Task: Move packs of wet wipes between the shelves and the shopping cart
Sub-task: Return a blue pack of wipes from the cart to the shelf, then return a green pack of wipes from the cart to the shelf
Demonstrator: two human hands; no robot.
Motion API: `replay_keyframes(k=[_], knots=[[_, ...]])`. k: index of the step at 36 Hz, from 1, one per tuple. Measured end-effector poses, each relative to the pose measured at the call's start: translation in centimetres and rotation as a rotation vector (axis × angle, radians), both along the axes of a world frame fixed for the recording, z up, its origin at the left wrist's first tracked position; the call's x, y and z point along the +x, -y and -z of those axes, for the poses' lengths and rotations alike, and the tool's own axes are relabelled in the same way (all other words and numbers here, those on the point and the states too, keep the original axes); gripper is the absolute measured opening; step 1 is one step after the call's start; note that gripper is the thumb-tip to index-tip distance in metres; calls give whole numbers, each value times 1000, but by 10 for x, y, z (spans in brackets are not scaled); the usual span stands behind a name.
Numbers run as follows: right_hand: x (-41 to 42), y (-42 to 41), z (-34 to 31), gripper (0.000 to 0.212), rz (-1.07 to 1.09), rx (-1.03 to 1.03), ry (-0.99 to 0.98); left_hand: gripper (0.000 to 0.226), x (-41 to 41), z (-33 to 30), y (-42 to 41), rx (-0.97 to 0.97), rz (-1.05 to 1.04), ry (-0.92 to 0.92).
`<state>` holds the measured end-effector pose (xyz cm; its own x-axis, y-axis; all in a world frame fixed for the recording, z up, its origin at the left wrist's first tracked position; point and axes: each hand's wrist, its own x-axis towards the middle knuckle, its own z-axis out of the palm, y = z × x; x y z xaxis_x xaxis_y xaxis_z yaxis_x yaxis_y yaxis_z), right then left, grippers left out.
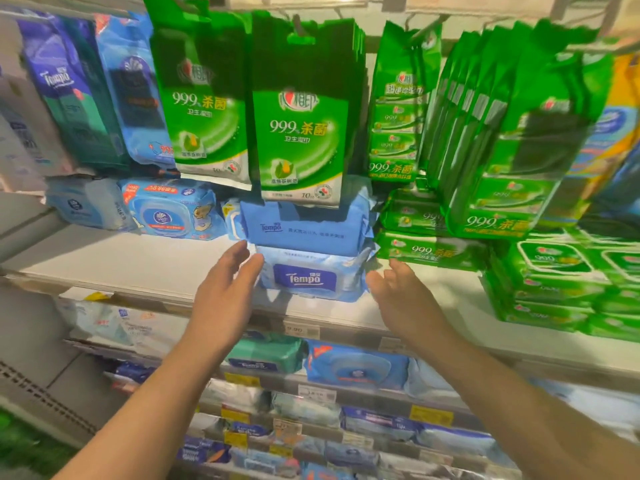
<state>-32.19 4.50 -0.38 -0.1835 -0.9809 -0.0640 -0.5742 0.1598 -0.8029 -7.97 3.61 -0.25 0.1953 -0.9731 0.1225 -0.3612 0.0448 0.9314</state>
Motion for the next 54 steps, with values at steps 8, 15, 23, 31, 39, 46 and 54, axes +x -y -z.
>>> replay_keyframes(k=[8,15,23,31,39,46,54], knots=[[16,-27,5,66,-181,80,-500,60,34,0,-45,-21,16,238],[61,-61,-11,59,-260,65,-820,81,88,-1,-94,-39,58,389],[159,-109,-26,67,-386,13,-912,97,182,3,-165,40,5,521],[274,-145,-32,66,-539,-37,-911,106,271,5,-240,101,-121,510],[373,-165,-32,74,-711,-64,-892,92,352,15,-300,208,-298,524],[462,-168,-25,60,-879,-119,-881,82,409,26,-344,304,-484,473],[571,-151,-4,80,-1080,-179,-851,85,478,35,-369,460,-646,464]])
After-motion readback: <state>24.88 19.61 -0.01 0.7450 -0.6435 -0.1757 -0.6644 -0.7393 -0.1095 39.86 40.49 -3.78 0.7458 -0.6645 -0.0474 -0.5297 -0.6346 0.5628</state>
